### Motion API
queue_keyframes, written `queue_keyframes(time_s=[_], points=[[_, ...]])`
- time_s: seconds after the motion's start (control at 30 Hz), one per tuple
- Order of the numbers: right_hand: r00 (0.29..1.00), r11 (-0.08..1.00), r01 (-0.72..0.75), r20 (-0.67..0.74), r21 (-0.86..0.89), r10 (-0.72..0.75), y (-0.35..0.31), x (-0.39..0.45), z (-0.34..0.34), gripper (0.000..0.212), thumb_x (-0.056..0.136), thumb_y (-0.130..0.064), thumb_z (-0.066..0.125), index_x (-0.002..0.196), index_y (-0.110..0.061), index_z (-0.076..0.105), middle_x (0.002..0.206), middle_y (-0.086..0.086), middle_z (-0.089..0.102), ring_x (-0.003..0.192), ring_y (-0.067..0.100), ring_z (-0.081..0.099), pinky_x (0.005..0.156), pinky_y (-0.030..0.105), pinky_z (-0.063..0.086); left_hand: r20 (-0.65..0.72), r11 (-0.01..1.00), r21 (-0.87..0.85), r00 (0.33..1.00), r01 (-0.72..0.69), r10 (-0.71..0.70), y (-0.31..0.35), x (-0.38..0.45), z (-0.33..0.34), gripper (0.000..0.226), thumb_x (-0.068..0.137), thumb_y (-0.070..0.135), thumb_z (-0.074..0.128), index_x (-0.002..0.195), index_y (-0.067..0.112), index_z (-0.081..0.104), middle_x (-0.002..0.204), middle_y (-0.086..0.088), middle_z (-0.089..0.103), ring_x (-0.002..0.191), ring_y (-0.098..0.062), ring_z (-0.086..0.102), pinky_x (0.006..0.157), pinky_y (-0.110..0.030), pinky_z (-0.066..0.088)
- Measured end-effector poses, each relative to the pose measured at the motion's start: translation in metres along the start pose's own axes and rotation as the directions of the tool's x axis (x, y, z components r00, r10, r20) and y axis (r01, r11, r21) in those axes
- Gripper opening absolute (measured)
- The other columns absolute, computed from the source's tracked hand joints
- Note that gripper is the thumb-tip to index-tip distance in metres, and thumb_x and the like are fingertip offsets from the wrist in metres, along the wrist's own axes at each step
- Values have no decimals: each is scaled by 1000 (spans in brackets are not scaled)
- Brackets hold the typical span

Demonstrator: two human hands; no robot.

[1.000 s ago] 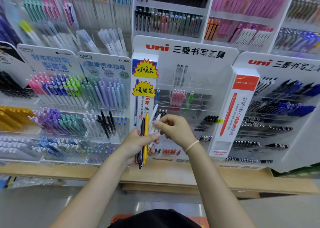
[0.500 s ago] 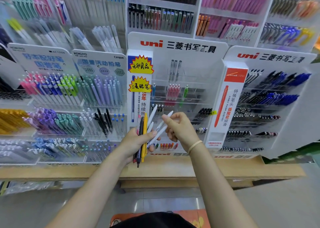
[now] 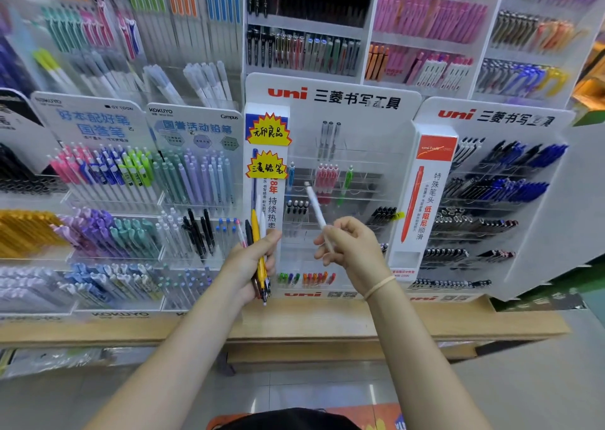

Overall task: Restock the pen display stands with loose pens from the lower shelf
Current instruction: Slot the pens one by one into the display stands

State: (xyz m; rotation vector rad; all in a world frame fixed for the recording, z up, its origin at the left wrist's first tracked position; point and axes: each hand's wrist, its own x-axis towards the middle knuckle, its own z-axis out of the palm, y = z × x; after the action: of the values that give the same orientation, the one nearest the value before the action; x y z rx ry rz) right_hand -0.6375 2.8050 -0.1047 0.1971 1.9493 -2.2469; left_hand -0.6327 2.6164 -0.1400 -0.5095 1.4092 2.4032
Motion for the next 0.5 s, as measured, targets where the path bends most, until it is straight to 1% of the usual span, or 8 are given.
queue_keyframes(time_s=[0.1,0.17,0.27,0.3,0.33,0.4,0.47,0.5], points=[[986,992,-44,156,-114,62,6,-6,9,16,93,-1,61,103,-5,49,82,21,71,68,30,67,59,33,57,0,1000,-9,1000,-25,25,1,3,11,26,84,24,76,75,13,55,55,1,47,39,-11,41,40,-21,34],[973,977,-30,218,-212,77,13,-8,12,17,94,-4,63,104,-6,49,85,22,72,72,29,67,63,35,55,-32,999,15,998,-45,45,2,4,20,22,89,22,74,78,10,60,58,-2,52,38,-11,42,38,-21,35],[963,942,13,257,-335,78,20,-8,10,17,93,-13,66,100,-6,52,83,20,73,75,33,65,73,52,51,-97,996,75,994,-48,55,0,8,24,23,87,23,77,85,7,61,53,-5,50,37,-12,44,38,-20,37],[963,931,19,255,-365,81,19,-7,8,18,93,-15,66,100,-5,53,82,19,73,74,31,65,76,54,51,-103,995,87,993,-48,57,-2,8,23,23,87,23,78,87,7,61,52,-6,48,37,-13,43,38,-21,37],[964,923,22,254,-384,82,18,-8,6,19,93,-15,66,100,-3,54,82,19,73,73,29,65,79,53,53,-96,994,100,994,-50,59,-2,9,22,23,87,23,78,88,8,61,52,-6,46,38,-14,43,39,-21,36],[968,918,41,243,-394,60,13,-8,3,16,95,-17,64,99,-3,59,86,15,73,76,22,68,82,44,56,-40,987,153,998,-49,56,-4,9,19,24,87,25,77,89,6,63,50,-7,45,39,-15,41,42,-23,36],[983,922,86,182,-378,-17,9,-5,0,14,98,-18,60,101,-5,65,92,6,73,85,18,70,83,38,56,55,971,232,997,-57,45,-2,5,19,25,87,27,75,87,3,66,48,-8,48,38,-16,42,44,-23,38],[988,934,100,144,-342,-53,7,-3,-3,15,99,-17,57,106,-7,66,93,4,72,87,17,69,82,36,57,98,963,263,994,-65,40,-2,4,20,24,88,26,74,86,2,67,51,-10,52,38,-15,43,43,-23,38]])
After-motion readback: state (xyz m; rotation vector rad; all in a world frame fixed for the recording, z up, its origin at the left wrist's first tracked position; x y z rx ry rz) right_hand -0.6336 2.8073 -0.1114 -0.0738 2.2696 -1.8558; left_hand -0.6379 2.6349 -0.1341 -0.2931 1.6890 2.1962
